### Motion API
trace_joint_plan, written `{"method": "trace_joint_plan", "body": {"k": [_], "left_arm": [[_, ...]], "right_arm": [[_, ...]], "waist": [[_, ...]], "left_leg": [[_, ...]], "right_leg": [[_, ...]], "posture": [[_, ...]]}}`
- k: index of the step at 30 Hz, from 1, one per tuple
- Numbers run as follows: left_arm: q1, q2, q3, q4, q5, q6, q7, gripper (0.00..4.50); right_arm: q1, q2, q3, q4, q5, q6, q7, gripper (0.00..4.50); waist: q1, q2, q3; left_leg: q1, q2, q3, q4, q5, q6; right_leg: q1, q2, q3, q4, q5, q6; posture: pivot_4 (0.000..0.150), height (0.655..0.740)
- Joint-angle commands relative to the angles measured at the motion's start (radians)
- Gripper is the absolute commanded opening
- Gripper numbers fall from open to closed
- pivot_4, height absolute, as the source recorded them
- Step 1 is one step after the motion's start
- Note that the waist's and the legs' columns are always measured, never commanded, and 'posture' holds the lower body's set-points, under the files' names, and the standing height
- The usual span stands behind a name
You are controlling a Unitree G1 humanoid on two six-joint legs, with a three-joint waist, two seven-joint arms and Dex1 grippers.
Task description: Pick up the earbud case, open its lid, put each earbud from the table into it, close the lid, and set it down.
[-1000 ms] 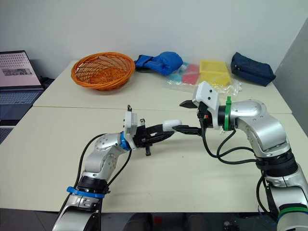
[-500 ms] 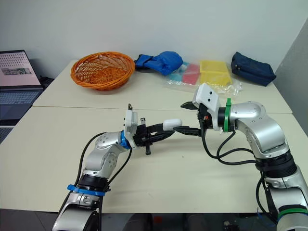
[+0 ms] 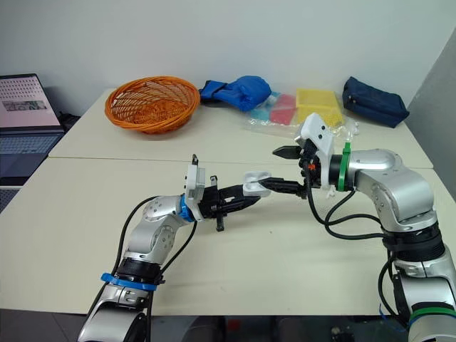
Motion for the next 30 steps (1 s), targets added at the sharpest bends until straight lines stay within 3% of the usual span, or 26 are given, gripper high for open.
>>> {"method": "trace_joint_plan", "body": {"k": [1,6,13,19,26,30], "left_arm": [[-0.031,-0.008,0.001,-0.031,-0.019,0.005,0.011,0.78],[-0.032,-0.009,0.007,-0.050,-0.012,0.004,0.051,0.78],[-0.015,0.005,0.050,-0.046,0.029,-0.037,0.192,0.78],[-0.009,-0.002,0.099,-0.073,0.038,-0.025,0.339,0.78],[0.000,0.000,0.095,-0.069,0.051,-0.064,0.368,0.78],[0.001,0.005,0.096,-0.063,0.050,-0.070,0.371,0.78]], "right_arm": [[-0.031,-0.019,-0.046,-0.037,0.037,0.016,-0.002,4.46],[-0.024,-0.028,-0.144,-0.039,0.133,0.101,-0.026,4.46],[0.217,-0.084,-0.301,0.013,0.000,0.042,-0.236,4.46],[0.367,0.005,-0.290,0.088,-0.144,-0.052,-0.438,4.46],[0.281,0.298,-0.288,0.265,-0.246,-0.150,-0.751,4.46],[0.287,0.367,-0.282,0.273,-0.275,-0.172,-0.822,4.46]], "waist": [[0.000,0.000,0.000],[0.000,0.000,0.000],[0.007,0.000,0.000],[-0.002,0.001,0.001],[-0.004,0.003,0.001],[0.005,0.004,0.002]], "left_leg": [[0.000,0.000,0.000,0.000,0.000,0.000],[-0.001,0.000,0.000,-0.001,0.000,0.000],[-0.002,0.000,0.000,-0.002,0.000,0.000],[-0.001,0.000,0.001,-0.003,0.000,0.000],[0.001,0.001,0.001,-0.003,0.000,0.000],[-0.002,0.000,0.001,-0.003,0.000,0.000]], "right_leg": [[0.000,0.000,0.000,0.000,0.000,0.000],[0.000,0.000,0.000,-0.002,0.000,0.001],[0.001,-0.001,0.000,-0.007,0.001,0.001],[0.001,-0.001,0.001,-0.006,0.001,0.002],[0.001,0.002,0.001,-0.005,0.003,0.001],[0.000,0.001,0.001,-0.006,0.003,0.002]], "posture": [[0.150,0.7400],[0.150,0.7400],[0.150,0.7400],[0.150,0.7400],[0.150,0.7400],[0.150,0.7400]]}}
